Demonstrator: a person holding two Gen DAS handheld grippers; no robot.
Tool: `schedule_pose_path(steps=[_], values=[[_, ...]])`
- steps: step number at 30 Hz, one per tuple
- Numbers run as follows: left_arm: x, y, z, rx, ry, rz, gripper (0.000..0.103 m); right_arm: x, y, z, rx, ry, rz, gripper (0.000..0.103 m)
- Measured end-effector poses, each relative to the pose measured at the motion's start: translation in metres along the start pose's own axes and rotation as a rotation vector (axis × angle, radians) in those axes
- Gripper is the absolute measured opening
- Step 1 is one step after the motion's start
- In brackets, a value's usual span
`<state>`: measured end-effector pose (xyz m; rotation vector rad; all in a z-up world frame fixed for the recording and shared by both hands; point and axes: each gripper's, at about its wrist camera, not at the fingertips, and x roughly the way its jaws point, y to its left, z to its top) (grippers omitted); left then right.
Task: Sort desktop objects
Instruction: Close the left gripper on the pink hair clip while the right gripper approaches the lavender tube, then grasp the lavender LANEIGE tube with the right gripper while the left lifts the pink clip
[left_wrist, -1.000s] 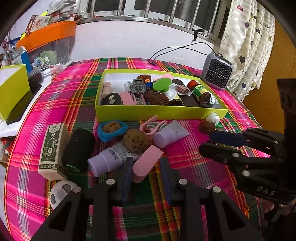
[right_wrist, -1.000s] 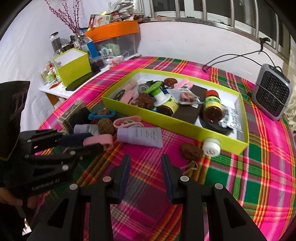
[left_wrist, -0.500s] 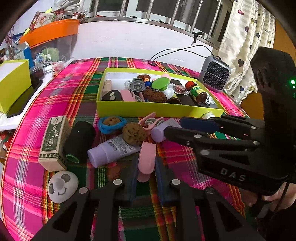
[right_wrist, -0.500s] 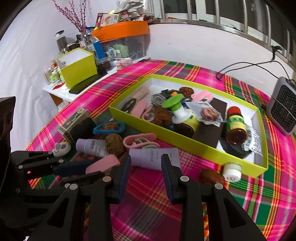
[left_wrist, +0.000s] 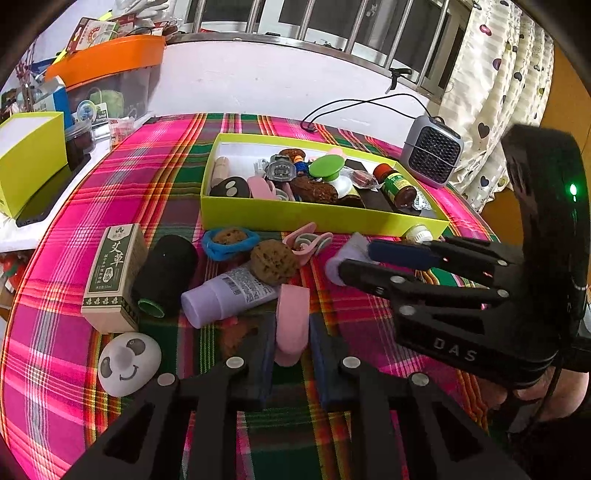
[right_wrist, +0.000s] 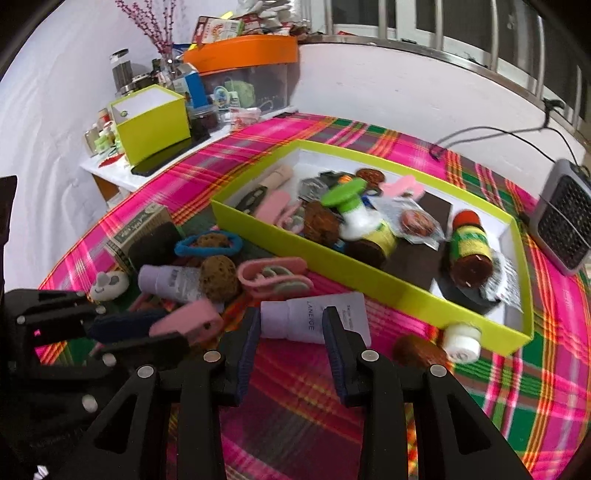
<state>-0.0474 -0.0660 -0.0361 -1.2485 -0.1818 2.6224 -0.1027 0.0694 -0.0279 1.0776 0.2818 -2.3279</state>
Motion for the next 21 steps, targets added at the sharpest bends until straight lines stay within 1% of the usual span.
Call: schedule_pose_path(steps=[6, 8, 18, 21], values=[[0.000, -0.003, 0.000, 0.000, -0.003, -0.009, 0.019, -0.012, -0.020, -0.013, 0.045, 0.011, -0.043, 0.037], [0.001, -0.005, 0.000, 0.001, -0.002, -0.011, 0.019, -0.016, -0.024, -0.017, 0.058, 0.013, -0.041, 0.038], [0.001, -0.005, 0.001, -0.004, -0.001, -0.015, 0.019, -0.026, -0.036, -0.035, 0.085, 0.041, -0.089, 0.038], [0.002, -0.005, 0.001, -0.007, -0.001, -0.020, 0.019, -0.033, -0.041, -0.036, 0.121, 0.024, -0.087, 0.038]])
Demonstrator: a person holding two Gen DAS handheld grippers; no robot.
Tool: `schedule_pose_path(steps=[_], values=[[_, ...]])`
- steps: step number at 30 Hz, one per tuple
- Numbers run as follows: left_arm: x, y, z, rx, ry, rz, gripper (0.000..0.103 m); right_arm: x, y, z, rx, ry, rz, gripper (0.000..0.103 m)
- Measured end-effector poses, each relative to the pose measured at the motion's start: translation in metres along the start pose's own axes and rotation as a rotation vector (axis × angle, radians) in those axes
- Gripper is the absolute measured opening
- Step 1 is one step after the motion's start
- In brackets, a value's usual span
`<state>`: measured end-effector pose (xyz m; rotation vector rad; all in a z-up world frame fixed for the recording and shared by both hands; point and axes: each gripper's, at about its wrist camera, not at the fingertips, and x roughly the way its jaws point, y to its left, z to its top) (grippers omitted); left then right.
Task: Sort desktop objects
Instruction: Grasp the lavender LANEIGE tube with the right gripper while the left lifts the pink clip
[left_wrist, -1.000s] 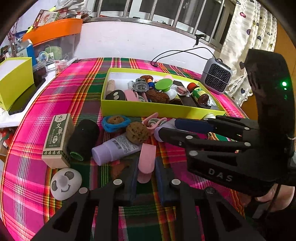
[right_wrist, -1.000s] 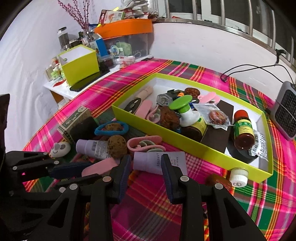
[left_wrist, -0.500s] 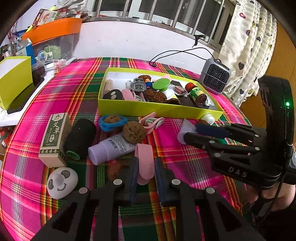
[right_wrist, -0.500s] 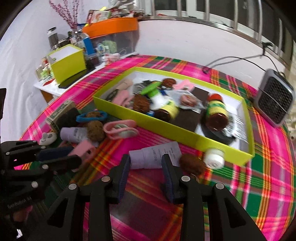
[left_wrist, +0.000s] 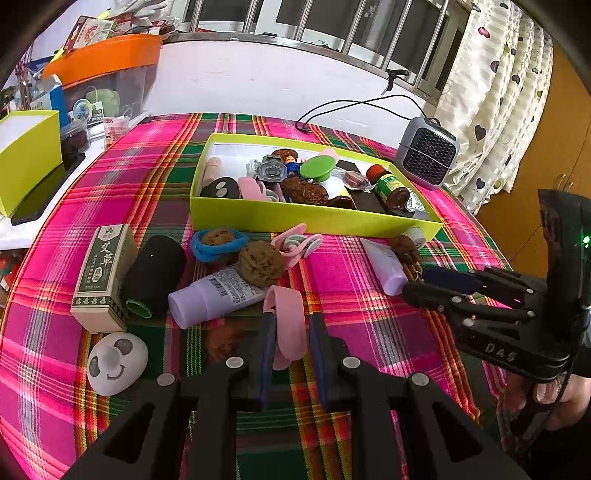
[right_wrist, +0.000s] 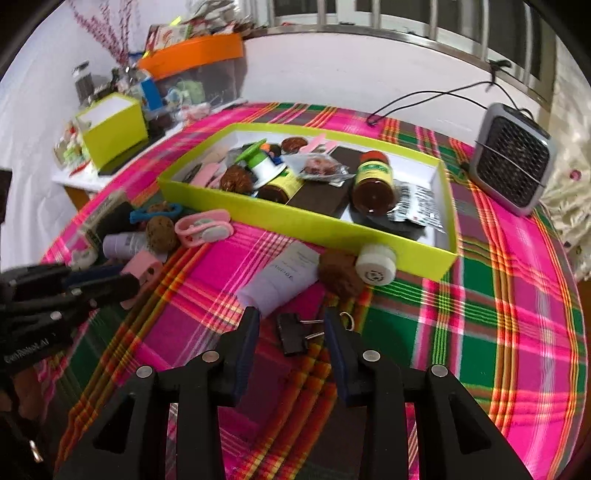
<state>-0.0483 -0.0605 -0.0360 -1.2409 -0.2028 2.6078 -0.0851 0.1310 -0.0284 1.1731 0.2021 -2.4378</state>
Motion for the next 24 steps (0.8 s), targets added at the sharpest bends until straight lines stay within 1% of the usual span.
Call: schedule_pose_path(steps=[3, 6, 11, 19, 24], values=[[0.001, -0.001, 0.000, -0.003, 0.002, 0.000, 0.019, -0.006, 0.002, 0.005, 0.016, -0.039, 0.025, 0.038], [0.000, 0.000, 0.001, -0.010, -0.001, 0.004, 0.019, -0.002, 0.007, 0.011, 0.024, -0.039, 0.047, 0.038], [0.001, 0.000, 0.002, -0.020, -0.003, 0.015, 0.019, 0.013, 0.013, 0.011, 0.035, 0.004, 0.034, 0.038], [0.005, -0.004, 0.002, -0.010, -0.002, 0.037, 0.019, 0.016, 0.005, 0.009, 0.062, 0.020, -0.014, 0.038], [0.009, -0.006, -0.001, 0.000, 0.010, 0.046, 0.019, 0.016, -0.004, 0.005, 0.087, 0.024, -0.012, 0.038]])
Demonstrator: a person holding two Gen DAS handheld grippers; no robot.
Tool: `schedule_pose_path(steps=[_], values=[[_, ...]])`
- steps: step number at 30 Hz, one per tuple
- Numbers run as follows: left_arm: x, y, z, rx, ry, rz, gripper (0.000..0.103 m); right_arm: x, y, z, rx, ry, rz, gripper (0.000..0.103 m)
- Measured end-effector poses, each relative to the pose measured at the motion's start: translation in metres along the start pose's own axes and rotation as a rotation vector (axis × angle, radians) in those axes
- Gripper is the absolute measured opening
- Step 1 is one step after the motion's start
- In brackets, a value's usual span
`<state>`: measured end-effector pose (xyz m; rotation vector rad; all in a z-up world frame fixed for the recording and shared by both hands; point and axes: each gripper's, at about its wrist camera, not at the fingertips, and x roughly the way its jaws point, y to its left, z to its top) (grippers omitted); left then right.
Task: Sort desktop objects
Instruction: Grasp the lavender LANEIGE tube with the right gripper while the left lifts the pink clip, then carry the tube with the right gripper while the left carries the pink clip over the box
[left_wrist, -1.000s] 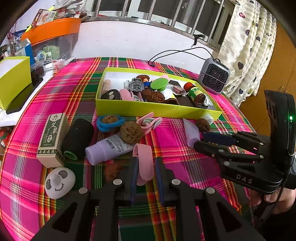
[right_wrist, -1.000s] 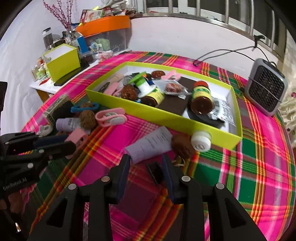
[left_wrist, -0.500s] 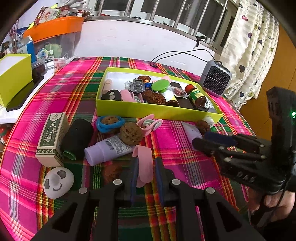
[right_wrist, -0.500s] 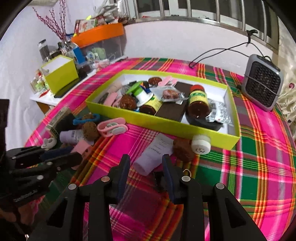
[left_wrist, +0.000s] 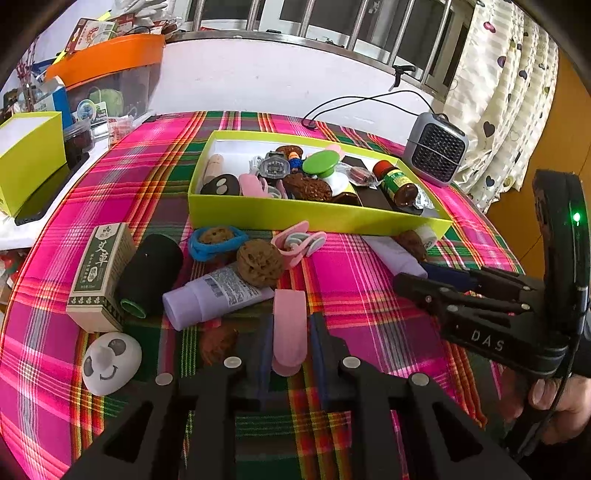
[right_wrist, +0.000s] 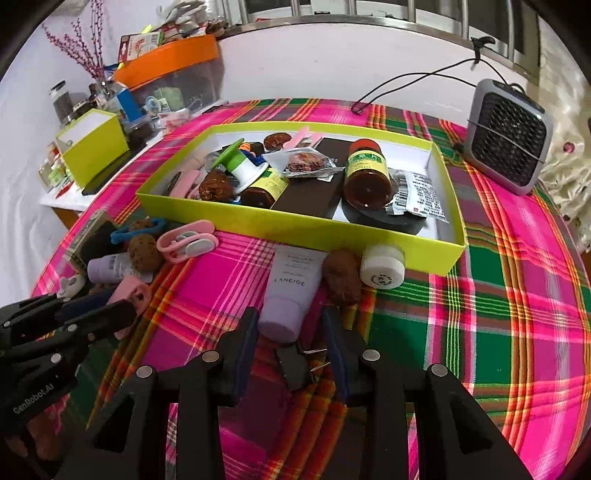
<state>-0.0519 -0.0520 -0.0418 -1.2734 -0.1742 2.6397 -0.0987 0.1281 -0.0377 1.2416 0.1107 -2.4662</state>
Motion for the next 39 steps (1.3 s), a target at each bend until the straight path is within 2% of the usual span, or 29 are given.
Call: schedule_pose_path(steps=[7, 10, 16, 39], values=[[0.004, 0.000, -0.003, 0.004, 0.005, 0.010, 0.019, 0.004, 0.004, 0.004, -0.016, -0.014, 0.002, 0.037], [0.004, -0.001, -0.004, 0.013, 0.002, 0.017, 0.019, 0.005, 0.004, 0.003, -0.026, -0.023, -0.004, 0.031], [0.004, -0.001, -0.004, 0.009, 0.001, 0.026, 0.018, 0.003, 0.003, 0.000, -0.031, -0.031, -0.004, 0.028], [-0.018, -0.014, -0.006, 0.003, -0.031, 0.025, 0.018, -0.037, 0.004, -0.014, -0.029, -0.105, 0.082, 0.028]])
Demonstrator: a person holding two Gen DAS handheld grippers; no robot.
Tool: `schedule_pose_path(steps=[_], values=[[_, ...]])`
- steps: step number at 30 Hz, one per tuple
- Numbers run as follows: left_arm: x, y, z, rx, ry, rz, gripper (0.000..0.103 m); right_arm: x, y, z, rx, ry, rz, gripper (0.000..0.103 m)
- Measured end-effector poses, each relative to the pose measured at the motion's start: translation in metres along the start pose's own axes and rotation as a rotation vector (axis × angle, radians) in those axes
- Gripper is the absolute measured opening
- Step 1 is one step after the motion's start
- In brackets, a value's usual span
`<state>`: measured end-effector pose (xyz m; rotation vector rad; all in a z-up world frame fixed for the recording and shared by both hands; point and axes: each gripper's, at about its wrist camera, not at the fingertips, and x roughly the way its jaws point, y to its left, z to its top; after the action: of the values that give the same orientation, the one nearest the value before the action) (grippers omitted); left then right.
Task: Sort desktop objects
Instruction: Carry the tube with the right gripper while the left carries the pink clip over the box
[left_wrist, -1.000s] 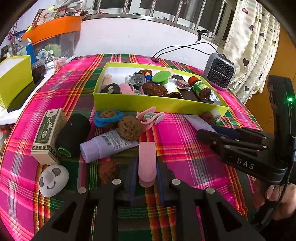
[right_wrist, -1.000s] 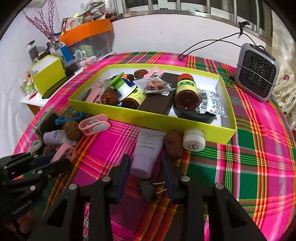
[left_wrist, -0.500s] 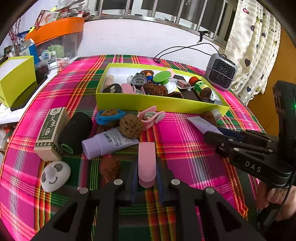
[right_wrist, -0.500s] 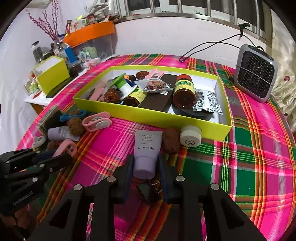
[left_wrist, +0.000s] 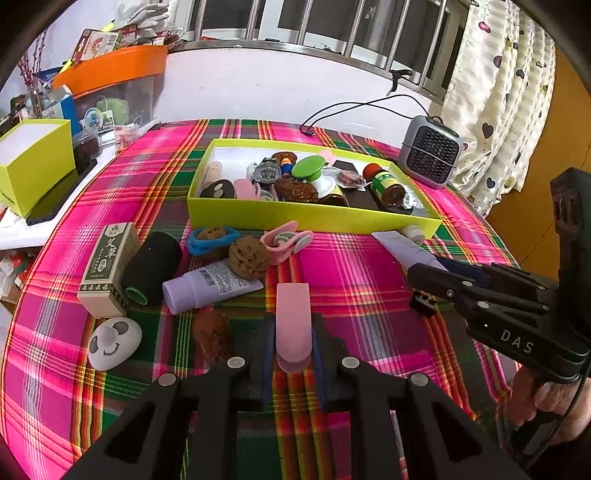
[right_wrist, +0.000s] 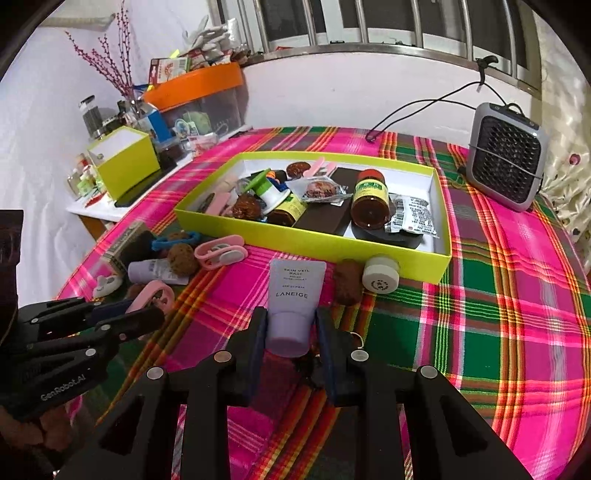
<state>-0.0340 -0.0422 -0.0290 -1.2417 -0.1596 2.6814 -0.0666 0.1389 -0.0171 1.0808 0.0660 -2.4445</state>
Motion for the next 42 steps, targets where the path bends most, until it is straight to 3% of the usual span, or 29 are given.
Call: schedule_pose_path(steps=[25, 42], values=[[-0.021, -0.014, 0.020, 0.013, -0.061, -0.021, 0.018, -0.032, 0.004, 0.012, -0.020, -0.081, 0.010, 0.028], [-0.016, -0.011, 0.042, 0.014, -0.088, -0.024, 0.018, -0.026, 0.005, 0.025, -0.038, -0.092, 0.010, 0.028]])
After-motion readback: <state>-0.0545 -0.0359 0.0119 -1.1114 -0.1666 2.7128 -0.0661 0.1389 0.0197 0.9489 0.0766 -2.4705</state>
